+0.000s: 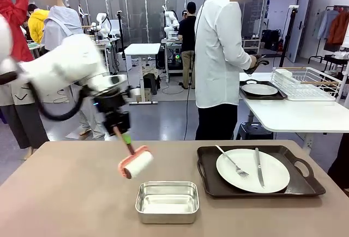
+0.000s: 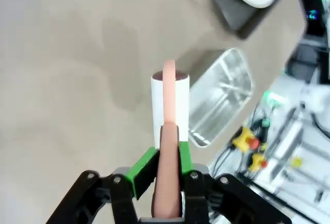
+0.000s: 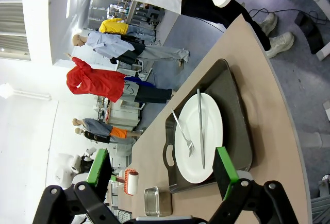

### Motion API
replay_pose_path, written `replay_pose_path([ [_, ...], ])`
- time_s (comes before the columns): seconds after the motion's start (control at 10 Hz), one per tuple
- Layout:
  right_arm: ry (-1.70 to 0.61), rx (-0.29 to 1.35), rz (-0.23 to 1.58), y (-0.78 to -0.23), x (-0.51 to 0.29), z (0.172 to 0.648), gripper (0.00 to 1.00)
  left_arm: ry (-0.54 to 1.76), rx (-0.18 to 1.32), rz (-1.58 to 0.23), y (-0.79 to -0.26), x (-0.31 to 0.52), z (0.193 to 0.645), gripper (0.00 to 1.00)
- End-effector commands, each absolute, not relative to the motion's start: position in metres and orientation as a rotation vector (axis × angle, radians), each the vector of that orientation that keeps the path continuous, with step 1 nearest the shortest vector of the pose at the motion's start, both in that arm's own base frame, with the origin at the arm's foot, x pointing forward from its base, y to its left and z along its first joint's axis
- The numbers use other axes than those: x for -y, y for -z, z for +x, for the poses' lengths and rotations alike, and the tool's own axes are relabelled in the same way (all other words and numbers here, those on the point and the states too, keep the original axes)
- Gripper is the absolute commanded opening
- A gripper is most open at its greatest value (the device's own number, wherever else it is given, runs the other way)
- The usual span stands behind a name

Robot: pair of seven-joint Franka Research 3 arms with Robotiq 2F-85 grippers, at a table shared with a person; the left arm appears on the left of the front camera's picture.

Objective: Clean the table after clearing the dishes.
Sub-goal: When the left (or right) Handle tray is removed, use the left hand (or right hand) to clean the left (or right) side of the table with the Lint Roller.

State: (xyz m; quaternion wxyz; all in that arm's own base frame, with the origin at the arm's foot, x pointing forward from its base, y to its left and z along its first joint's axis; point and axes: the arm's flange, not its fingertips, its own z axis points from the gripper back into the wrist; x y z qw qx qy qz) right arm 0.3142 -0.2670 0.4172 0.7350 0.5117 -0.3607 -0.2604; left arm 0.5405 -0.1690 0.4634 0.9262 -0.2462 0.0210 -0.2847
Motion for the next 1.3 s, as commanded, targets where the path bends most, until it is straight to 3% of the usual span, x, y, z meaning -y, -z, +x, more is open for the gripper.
replay_pose_path([
  [0.0,0.563,0.797,1.131,-0.417,0.266,0.311,1.0,0.26,0.175,-0.594,-0.429,0.112,0.482,0.14],
  [0.2,0.563,0.797,1.131,-0.417,0.266,0.311,1.0,0.005,0.243,-0.686,-0.396,0.068,0.472,0.14],
  [0.4,0.563,0.797,1.131,-0.417,0.266,0.311,1.0,-0.081,0.251,-0.82,-0.372,0.058,0.479,0.14],
  [0.5,0.563,0.797,1.131,-0.417,0.266,0.311,1.0,-0.019,0.166,-0.688,-0.389,0.039,0.473,0.14],
  [0.9,0.563,0.797,1.131,-0.417,0.266,0.311,1.0,-0.019,0.166,-0.688,-0.389,0.039,0.473,0.14],
  [1.0,0.563,0.797,1.131,-0.417,0.266,0.311,1.0,-0.024,0.179,-0.685,-0.381,0.04,0.473,0.23],
  [1.2,0.563,0.797,1.131,-0.417,0.266,0.311,1.0,0.121,0.093,-0.792,-0.38,0.067,0.509,0.23],
])
